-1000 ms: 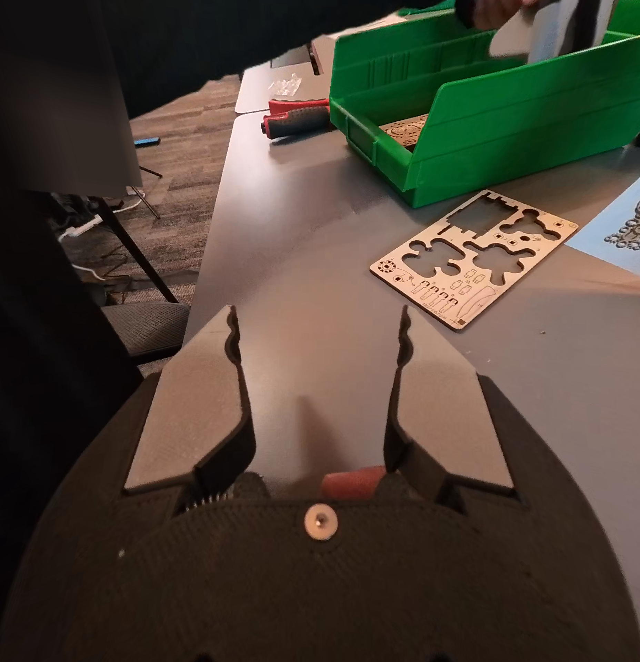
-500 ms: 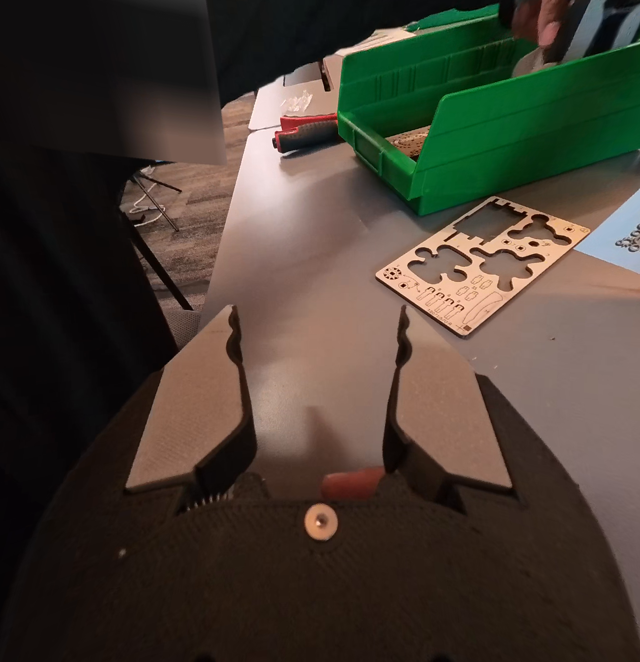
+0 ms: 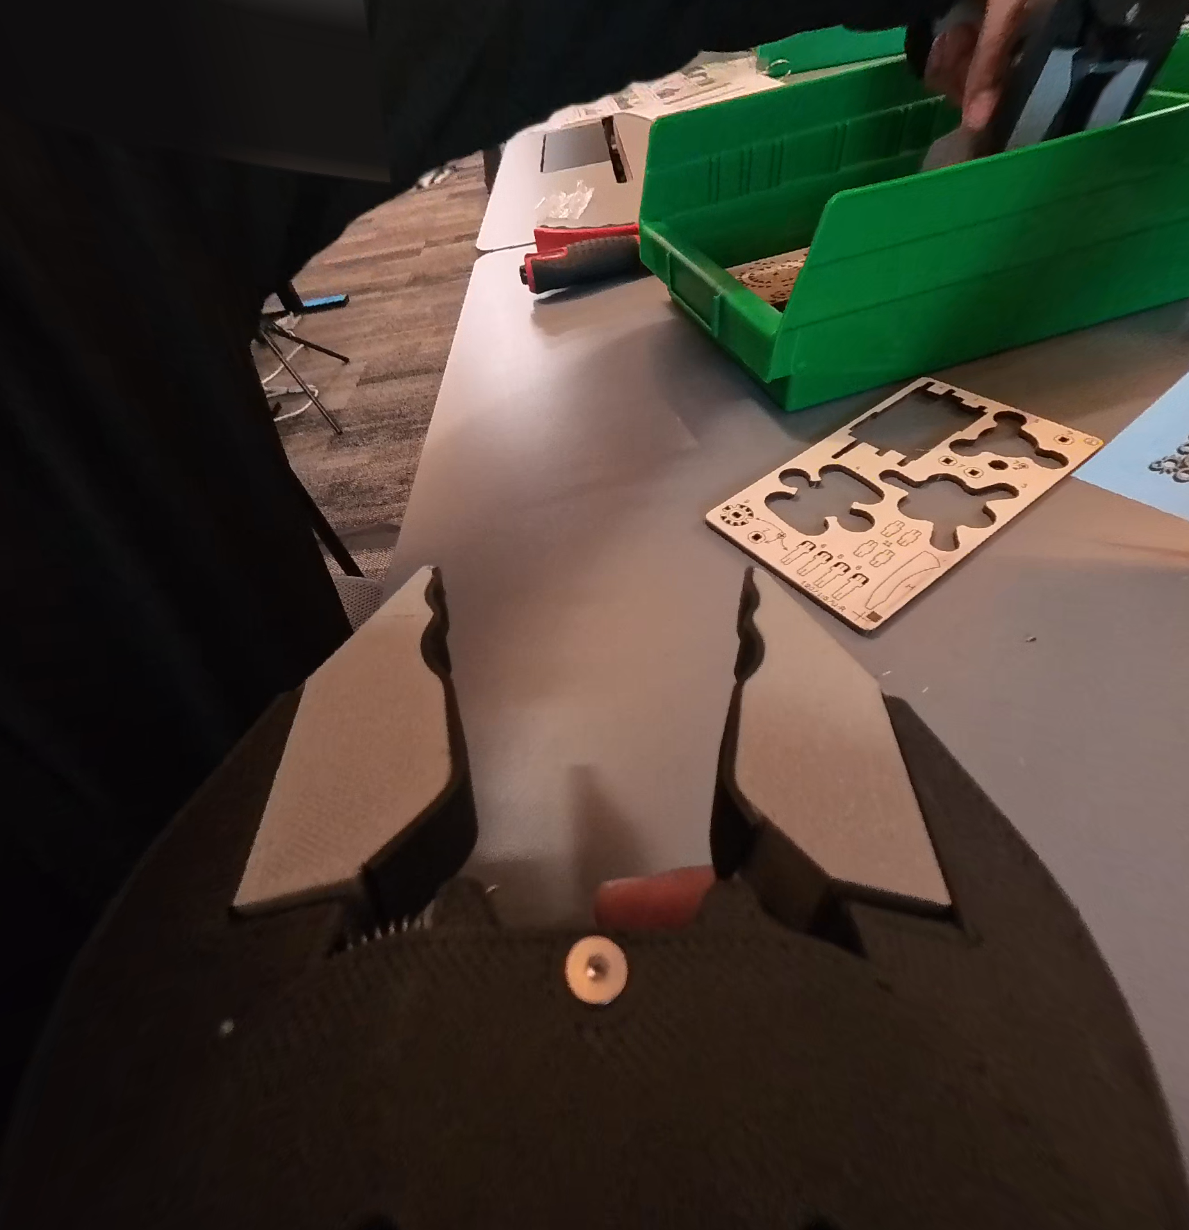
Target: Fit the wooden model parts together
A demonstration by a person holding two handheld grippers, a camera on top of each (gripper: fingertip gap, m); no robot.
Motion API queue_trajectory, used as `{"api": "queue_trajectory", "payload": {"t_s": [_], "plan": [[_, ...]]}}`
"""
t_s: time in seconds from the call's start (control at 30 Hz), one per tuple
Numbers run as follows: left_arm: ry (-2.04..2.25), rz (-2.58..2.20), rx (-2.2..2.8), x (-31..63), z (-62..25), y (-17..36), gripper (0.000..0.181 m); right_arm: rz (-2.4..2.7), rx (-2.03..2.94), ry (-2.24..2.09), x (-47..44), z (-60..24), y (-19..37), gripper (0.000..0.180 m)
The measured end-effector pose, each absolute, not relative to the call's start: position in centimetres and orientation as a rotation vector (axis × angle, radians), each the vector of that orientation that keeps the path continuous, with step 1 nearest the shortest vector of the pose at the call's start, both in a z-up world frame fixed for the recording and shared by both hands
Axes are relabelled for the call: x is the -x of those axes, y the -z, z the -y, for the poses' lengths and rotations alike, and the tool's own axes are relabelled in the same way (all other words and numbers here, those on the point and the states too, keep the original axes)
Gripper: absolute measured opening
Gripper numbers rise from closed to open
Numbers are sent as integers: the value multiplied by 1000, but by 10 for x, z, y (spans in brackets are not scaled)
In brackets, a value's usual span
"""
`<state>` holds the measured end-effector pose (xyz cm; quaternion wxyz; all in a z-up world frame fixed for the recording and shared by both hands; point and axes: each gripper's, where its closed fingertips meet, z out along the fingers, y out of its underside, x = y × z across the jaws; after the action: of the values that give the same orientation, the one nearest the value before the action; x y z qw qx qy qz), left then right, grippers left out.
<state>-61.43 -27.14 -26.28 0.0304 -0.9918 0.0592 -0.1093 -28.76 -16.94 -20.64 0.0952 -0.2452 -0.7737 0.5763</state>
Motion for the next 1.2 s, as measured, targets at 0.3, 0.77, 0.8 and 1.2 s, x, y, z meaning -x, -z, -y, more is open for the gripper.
{"api": "queue_trajectory", "payload": {"t_s": [0.3, 0.77, 0.8, 1.2], "plan": [[708, -251, 2998, 571, 272, 246, 4, 2289, 730, -1715, 287, 167, 206, 84], [861, -449, 2981, 524, 288, 215, 0, 2287, 733, -1721, 287, 166, 205, 84], [850, -454, 2976, 522, 288, 210, 0, 2286, 732, -1720, 287, 166, 205, 84], [683, -266, 2902, 515, 275, 206, 11, 2302, 664, -1655, 281, 171, 208, 84]]}}
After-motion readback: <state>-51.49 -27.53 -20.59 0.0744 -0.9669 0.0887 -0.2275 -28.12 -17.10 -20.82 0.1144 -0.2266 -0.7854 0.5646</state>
